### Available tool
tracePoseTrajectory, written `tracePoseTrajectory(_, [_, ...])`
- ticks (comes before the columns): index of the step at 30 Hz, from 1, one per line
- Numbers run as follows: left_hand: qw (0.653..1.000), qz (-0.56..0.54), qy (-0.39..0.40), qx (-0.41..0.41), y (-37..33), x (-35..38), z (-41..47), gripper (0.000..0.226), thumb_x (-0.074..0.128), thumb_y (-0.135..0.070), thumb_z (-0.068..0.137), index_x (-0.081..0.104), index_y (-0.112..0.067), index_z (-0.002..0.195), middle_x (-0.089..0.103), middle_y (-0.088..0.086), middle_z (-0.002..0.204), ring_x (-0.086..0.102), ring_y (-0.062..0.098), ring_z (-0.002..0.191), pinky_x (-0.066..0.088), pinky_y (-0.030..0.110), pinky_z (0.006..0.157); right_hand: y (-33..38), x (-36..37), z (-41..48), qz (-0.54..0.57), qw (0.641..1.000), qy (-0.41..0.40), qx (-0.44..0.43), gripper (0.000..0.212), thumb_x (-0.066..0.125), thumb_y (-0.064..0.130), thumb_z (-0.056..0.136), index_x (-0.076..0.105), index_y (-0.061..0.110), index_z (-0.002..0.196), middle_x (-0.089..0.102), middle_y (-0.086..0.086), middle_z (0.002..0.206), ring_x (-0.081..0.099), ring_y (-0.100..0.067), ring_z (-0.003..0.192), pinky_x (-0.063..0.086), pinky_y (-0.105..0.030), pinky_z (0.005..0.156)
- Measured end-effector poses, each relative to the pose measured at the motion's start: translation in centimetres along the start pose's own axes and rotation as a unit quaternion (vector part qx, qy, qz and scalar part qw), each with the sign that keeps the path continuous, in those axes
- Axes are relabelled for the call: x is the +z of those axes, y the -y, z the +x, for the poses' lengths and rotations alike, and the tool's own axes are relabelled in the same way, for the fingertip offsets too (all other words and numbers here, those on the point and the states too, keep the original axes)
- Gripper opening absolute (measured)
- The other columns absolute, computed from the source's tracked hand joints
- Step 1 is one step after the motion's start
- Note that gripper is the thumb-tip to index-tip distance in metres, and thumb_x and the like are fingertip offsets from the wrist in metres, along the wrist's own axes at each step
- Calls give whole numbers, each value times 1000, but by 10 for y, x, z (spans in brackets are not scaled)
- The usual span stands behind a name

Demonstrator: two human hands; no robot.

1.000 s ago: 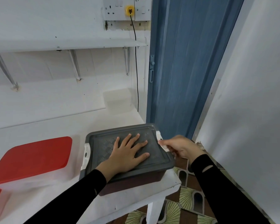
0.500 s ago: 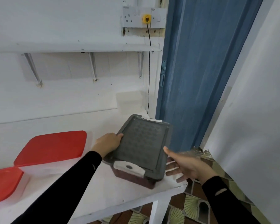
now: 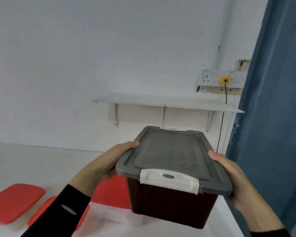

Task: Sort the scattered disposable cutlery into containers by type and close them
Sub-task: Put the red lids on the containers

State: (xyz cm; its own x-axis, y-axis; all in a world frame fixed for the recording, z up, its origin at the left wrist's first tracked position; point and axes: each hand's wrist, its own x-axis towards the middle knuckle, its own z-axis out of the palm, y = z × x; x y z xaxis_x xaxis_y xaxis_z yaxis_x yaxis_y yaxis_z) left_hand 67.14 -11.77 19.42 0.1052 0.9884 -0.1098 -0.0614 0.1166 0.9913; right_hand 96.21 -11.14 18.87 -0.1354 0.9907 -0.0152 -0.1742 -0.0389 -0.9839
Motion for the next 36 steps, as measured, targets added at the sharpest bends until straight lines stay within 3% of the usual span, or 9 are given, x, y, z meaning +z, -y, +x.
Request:
tracePoseTrajectory(2, [997,-38,-9,66,-50,-29,-9,32,57,-31,89,69,-2,96,67,8,71,62,12,51,48,20,43,40,39,12,33,997,25,-61,27,59,31,86,75,18,68,71,-1,64,67,-10,52,51,-17,46])
tracePoseTrajectory(4, [992,-47,5,115,-93,-56,-11,40,62,-34,85,66,-1,107,62,8,73,59,12,51,49,20,43,73,73,29,48,992,47,-105,27,55,31,91,72,19,74,67,3,60,63,-6,50,47,-14,43])
tracePoseTrajectory(10, [981,-29,-55,183,-185,-117,14,26,47,-31,95,62,-10,95,51,-2,57,49,7,42,42,16,38,142,157,104,55,982,75,-167,38,52,35,94,67,22,61,60,3,56,53,-10,51,40,-19,47])
tracePoseTrajectory(13, [978,-65,-54,189,-212,-150,49,25,46,-32,95,59,-10,98,52,0,64,51,10,49,45,17,45,157,194,154,85,981,77,-156,23,57,34,90,55,21,71,52,1,63,48,-12,54,37,-26,55])
tracePoseTrajectory(19, [963,-200,-55,172,-216,-210,137,22,49,-27,90,58,-8,95,57,5,79,54,17,64,45,24,55,142,244,238,92,984,70,-138,19,56,29,94,68,14,99,66,1,74,59,-10,60,47,-21,52])
tracePoseTrajectory(26, [959,-224,-55,162,-206,-256,203,27,51,-30,91,59,-7,103,61,7,83,57,19,70,46,28,67,132,270,300,88,988,32,-120,17,59,30,93,66,15,97,63,-1,70,59,-11,55,47,-24,53])
tracePoseTrajectory(32, [953,-241,5,181,-194,-269,233,41,54,-38,93,66,-6,117,64,8,100,61,21,91,49,34,94,119,270,321,123,986,32,-108,26,54,37,99,64,14,96,64,0,61,61,-11,53,50,-24,57])
tracePoseTrajectory(35, [938,-266,-46,218,-162,-276,233,18,51,-27,99,60,-15,89,62,-4,82,63,10,75,54,23,70,108,261,309,10,985,-32,-168,36,45,46,101,69,19,105,65,6,68,55,-11,59,44,-23,57])
tracePoseTrajectory(36, [941,-239,-100,217,-138,-281,232,16,48,-22,100,56,-16,88,66,-4,88,65,11,82,53,23,74,97,254,299,-31,980,-55,-188,36,46,45,101,69,18,108,63,6,70,49,-11,56,38,-22,53])
